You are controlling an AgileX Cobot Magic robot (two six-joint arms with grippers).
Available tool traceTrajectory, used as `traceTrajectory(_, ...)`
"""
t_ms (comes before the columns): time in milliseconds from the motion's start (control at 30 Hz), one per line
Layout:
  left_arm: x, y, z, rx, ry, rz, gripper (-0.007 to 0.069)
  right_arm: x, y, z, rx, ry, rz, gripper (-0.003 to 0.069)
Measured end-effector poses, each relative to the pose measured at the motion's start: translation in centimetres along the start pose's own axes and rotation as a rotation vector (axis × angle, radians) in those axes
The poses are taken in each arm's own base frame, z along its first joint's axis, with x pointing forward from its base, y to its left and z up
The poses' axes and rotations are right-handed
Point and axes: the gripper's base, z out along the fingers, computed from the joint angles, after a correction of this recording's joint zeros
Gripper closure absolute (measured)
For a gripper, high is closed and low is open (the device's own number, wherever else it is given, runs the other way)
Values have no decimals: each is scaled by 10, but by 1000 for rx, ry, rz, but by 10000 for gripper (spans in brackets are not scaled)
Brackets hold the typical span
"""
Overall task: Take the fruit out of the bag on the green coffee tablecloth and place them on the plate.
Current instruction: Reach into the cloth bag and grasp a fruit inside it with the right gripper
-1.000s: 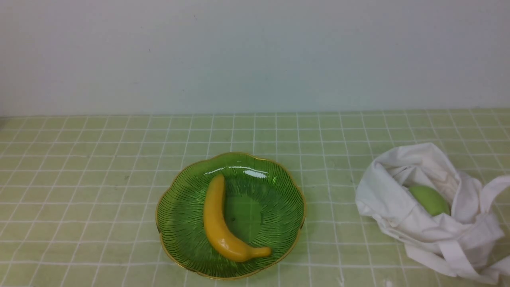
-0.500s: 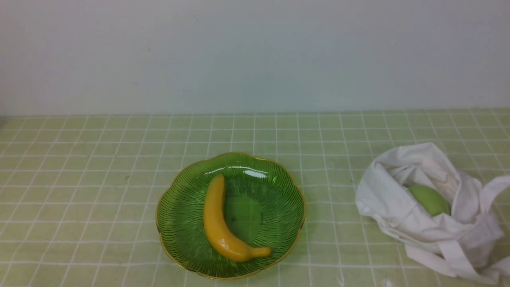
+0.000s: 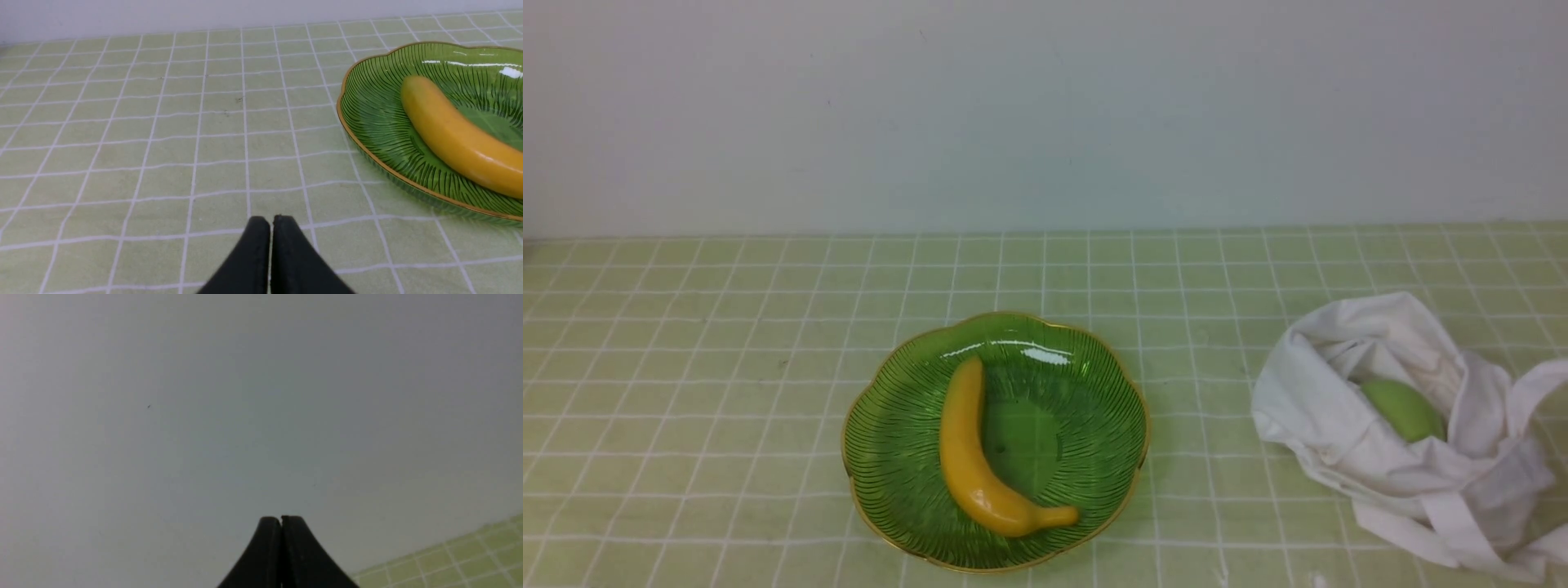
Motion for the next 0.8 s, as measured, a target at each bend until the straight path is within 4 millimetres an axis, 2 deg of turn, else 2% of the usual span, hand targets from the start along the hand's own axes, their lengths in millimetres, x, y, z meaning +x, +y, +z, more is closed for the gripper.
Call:
traceTrajectory(33,0,0,0,0,0,0,632,-12,6,5,-3,49,-61,673)
traceTrajectory(67,0,0,0,0,0,0,632,-12,6,7,1,61,-70,673)
traceTrajectory(100,0,0,0,0,0,0,632,-25,13,16,0,146,-120,673)
traceTrajectory(200,0,0,0,0,0,0,632,-39,20,52,26,421,-200,673)
traceTrajectory(267,0,0,0,0,0,0,632,-41,21,80,45,605,-224,673)
traceTrajectory(333,0,0,0,0,0,0,632,-41,21,98,52,702,-232,673)
traceTrajectory(367,0,0,0,0,0,0,632,-36,20,124,54,831,-247,673)
traceTrajectory(433,0,0,0,0,0,0,632,-33,19,142,41,910,-275,673)
traceTrajectory(467,0,0,0,0,0,0,632,-25,16,161,23,1000,-293,673)
traceTrajectory(500,0,0,0,0,0,0,632,-21,15,166,24,1020,-292,673)
traceTrajectory(567,0,0,0,0,0,0,632,2,13,198,-26,1172,-296,672)
traceTrajectory(600,0,0,0,0,0,0,632,4,13,199,-30,1182,-298,671)
traceTrajectory(633,0,0,0,0,0,0,632,20,16,213,-62,1245,-316,671)
traceTrajectory(700,0,0,0,0,0,0,632,36,23,227,-90,1295,-341,670)
traceTrajectory(800,0,0,0,0,0,0,632,55,27,239,-56,1347,-325,669)
